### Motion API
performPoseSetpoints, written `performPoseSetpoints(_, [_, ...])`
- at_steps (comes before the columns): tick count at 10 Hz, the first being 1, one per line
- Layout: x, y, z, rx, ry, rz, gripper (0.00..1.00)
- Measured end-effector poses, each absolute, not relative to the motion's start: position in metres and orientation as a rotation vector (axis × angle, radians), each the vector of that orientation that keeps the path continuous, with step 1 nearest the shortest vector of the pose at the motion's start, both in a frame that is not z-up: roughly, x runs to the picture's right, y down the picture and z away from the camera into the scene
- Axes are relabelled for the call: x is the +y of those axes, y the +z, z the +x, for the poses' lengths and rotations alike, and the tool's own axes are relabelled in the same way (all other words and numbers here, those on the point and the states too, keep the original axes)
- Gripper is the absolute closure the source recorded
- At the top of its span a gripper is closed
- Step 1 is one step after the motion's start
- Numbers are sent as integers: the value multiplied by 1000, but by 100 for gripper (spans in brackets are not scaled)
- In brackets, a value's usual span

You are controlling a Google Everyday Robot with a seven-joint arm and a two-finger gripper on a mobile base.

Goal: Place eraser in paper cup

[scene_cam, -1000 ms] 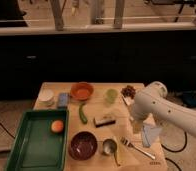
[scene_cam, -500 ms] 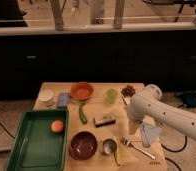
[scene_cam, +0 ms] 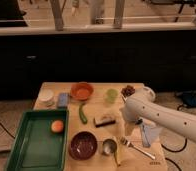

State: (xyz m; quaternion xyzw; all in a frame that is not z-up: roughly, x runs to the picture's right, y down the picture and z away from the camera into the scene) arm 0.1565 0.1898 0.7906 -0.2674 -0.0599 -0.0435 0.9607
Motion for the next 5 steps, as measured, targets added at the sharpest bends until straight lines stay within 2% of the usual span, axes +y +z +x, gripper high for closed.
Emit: performPoseSetpoints(5, [193,806,128,-131,-131,-556,20])
